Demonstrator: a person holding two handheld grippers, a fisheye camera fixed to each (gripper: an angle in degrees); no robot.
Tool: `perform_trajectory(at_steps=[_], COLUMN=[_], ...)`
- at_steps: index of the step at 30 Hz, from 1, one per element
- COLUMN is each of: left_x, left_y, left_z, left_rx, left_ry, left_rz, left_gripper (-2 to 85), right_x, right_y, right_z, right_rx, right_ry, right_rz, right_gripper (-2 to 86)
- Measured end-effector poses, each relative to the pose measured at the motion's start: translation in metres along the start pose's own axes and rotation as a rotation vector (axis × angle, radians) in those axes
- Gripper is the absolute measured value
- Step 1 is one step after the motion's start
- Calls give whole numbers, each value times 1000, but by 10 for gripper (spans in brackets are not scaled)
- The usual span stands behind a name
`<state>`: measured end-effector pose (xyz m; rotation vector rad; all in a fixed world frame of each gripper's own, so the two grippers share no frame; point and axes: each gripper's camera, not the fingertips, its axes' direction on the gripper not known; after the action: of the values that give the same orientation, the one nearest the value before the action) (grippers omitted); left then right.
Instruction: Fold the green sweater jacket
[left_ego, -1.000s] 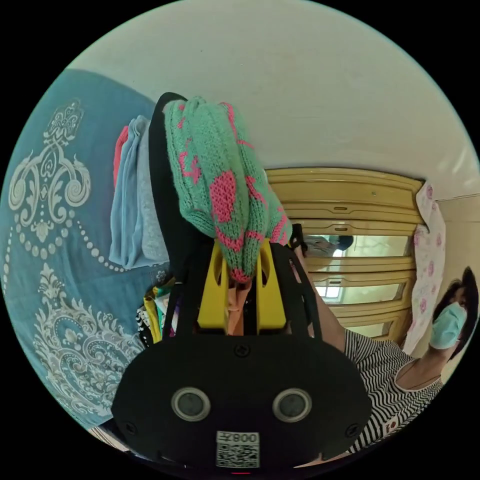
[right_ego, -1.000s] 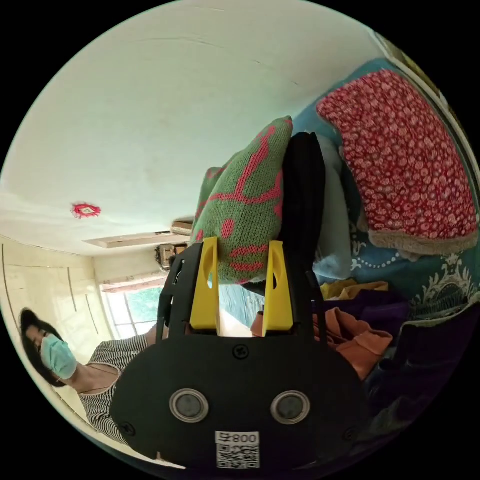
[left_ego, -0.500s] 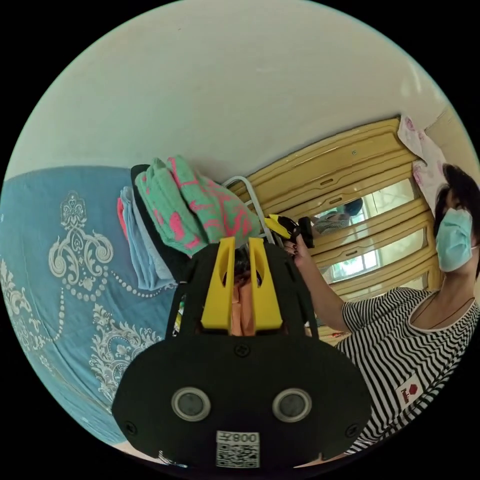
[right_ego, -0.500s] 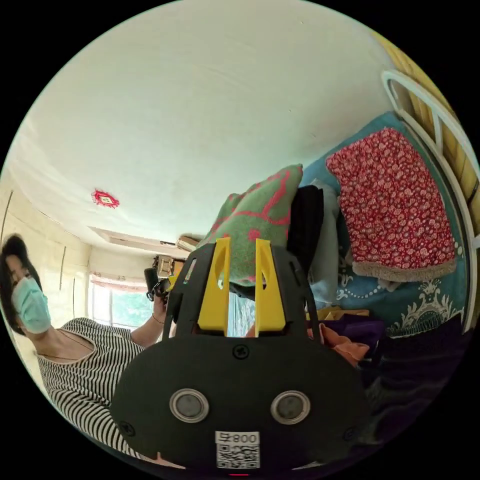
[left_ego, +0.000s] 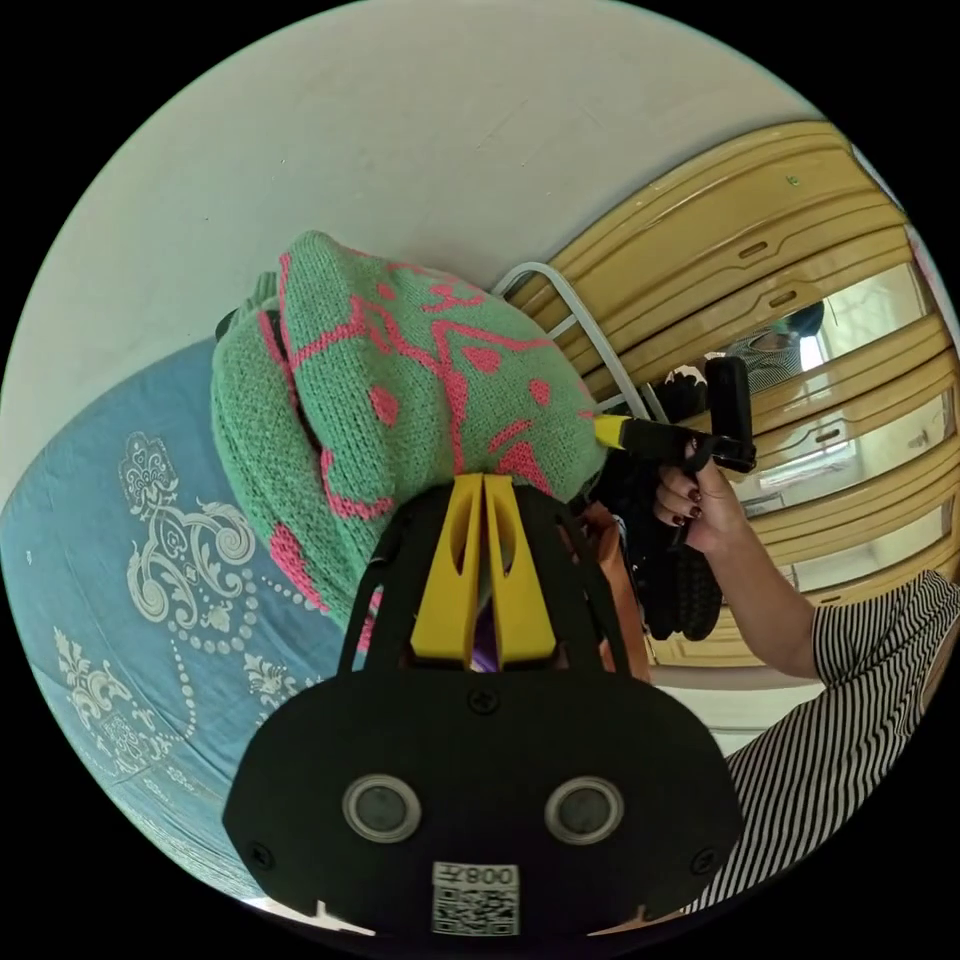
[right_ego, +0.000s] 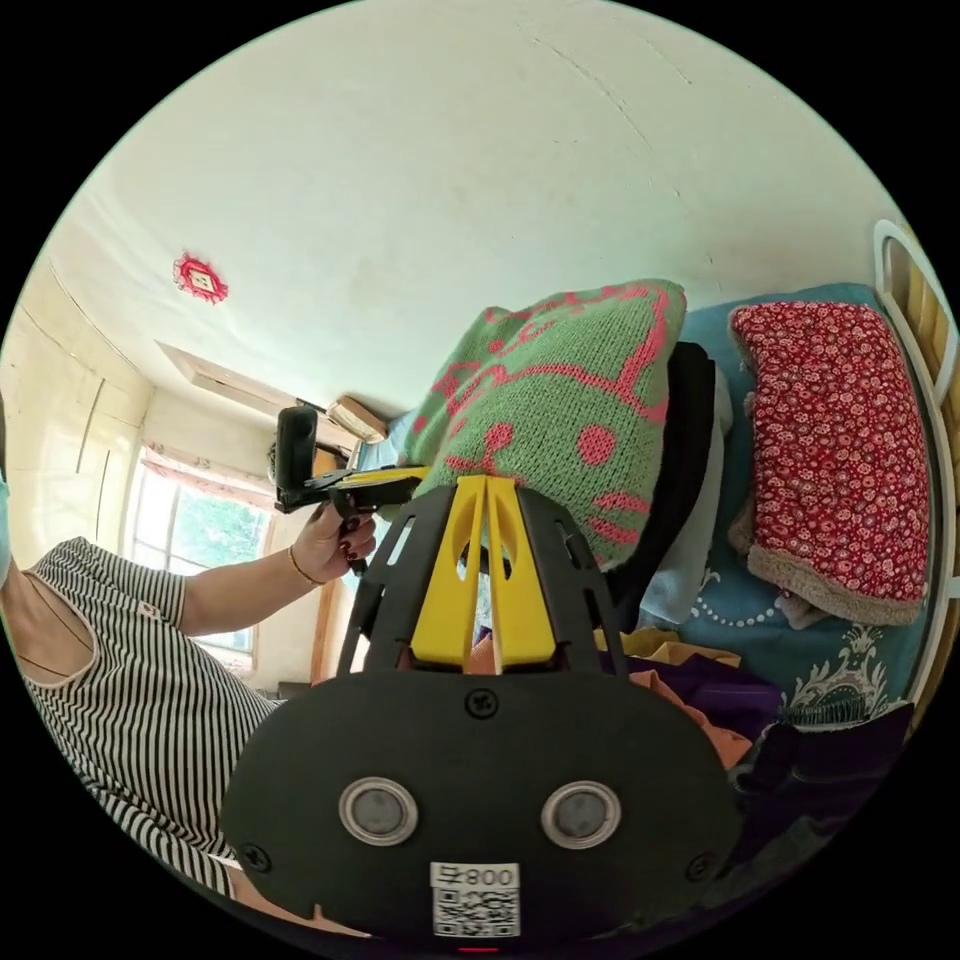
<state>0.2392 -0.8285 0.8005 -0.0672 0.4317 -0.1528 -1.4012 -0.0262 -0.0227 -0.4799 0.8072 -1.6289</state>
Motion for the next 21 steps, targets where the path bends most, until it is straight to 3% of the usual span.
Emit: perform_trajectory(at_steps=[3, 6, 9, 13, 17, 21], left_x=[1, 0, 3, 4, -10, -31], left_y=[-6, -8, -5, 10, 38, 64], left_z=[-10, -25, -44, -67, -93, -110], left_rx=[22, 60, 107, 136, 154, 143], left_ry=[13, 30, 33, 89, 121, 152], left_rz=[-7, -15, 8, 23, -28, -103], left_gripper=[3, 5, 10, 16, 16, 13], right_x=[-6, -6, 10, 56, 66, 66], right_y=[-9, -15, -34, -89, -134, -159], right_z=[-20, -60, -80, -48, -6, 42], right_rx=[43, 208, 292, 84, -51, -185], right_ry=[-65, -9, 250, 430, 646, 713], right_rz=[16, 60, 168, 312, 320, 287], right_gripper=[12, 34, 85, 114, 143, 162])
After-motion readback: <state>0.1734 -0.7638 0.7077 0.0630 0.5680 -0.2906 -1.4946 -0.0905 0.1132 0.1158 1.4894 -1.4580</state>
